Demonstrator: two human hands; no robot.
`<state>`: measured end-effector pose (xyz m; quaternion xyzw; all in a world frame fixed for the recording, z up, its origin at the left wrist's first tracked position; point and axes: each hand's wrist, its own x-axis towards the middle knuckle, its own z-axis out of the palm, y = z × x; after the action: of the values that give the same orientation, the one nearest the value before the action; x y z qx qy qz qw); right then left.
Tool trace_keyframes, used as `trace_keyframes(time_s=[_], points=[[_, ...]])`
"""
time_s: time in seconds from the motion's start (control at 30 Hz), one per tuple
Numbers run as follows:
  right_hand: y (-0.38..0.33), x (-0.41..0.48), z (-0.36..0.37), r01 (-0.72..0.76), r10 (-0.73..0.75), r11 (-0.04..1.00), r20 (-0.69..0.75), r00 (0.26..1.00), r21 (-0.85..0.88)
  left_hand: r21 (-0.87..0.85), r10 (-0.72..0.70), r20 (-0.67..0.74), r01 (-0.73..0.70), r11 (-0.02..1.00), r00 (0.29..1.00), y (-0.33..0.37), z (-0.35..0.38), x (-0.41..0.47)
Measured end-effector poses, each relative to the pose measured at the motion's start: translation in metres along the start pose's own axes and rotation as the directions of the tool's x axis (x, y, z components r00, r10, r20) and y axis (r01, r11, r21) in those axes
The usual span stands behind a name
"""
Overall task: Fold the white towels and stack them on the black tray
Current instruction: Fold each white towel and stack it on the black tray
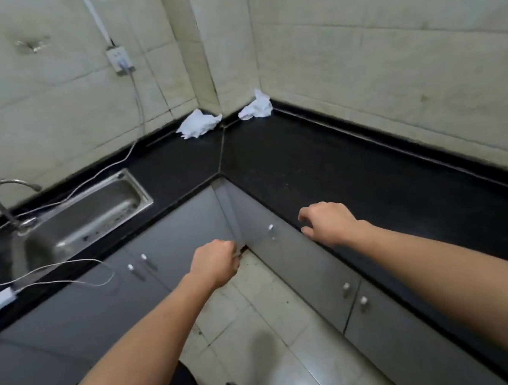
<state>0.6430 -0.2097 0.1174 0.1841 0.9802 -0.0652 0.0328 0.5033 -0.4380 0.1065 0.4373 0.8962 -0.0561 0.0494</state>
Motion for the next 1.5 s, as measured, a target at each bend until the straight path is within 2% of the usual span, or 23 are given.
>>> trace_keyframes(time_s=[0.1, 0.27, 0.6, 0.73, 0.87, 1.0, 1.3, 1.4, 1.5], points=[[-0.016, 0.049, -0.001, 0.01, -0.01, 1.0, 0.013, 1.0, 0.005, -0.021, -0.037, 0.006, 0.037, 0.999, 0.999, -0.037, 0.003, 0.028], [-0.01, 0.114, 0.009, 0.008, -0.008, 1.0, 0.072, 0.997, -0.003, -0.069, -0.036, 0.054, 0.04, 0.997, 0.998, -0.055, 0.017, 0.081], [0.052, 0.306, 0.01, -0.046, 0.038, 0.997, 0.126, 0.991, 0.063, -0.063, -0.047, 0.077, 0.051, 0.997, 0.996, -0.099, -0.011, 0.269], [0.081, 0.37, 0.0, -0.071, 0.056, 0.992, 0.136, 0.989, 0.105, -0.094, -0.066, 0.043, 0.07, 0.993, 0.997, -0.108, -0.026, 0.336], [0.102, 0.421, 0.004, -0.103, 0.073, 0.986, 0.217, 0.973, 0.131, -0.121, -0.035, 0.11, 0.048, 0.991, 0.993, -0.118, -0.028, 0.395], [0.118, 0.481, 0.009, -0.157, 0.124, 0.979, 0.229, 0.965, 0.133, -0.149, -0.001, 0.133, 0.021, 0.989, 0.991, -0.143, -0.026, 0.467], [0.128, 0.665, 0.016, -0.337, 0.299, 0.935, 0.269, 0.916, 0.107, -0.25, 0.099, 0.15, -0.059, 0.966, 0.984, -0.237, -0.014, 0.655], [0.123, 0.738, 0.021, -0.41, 0.347, 0.89, 0.288, 0.893, 0.199, -0.274, 0.122, 0.187, -0.068, 0.959, 0.975, -0.269, -0.007, 0.71], [0.118, 0.801, 0.034, -0.497, 0.413, 0.754, 0.278, 0.867, 0.43, -0.314, 0.133, 0.197, -0.066, 0.947, 0.971, -0.289, 0.005, 0.744]])
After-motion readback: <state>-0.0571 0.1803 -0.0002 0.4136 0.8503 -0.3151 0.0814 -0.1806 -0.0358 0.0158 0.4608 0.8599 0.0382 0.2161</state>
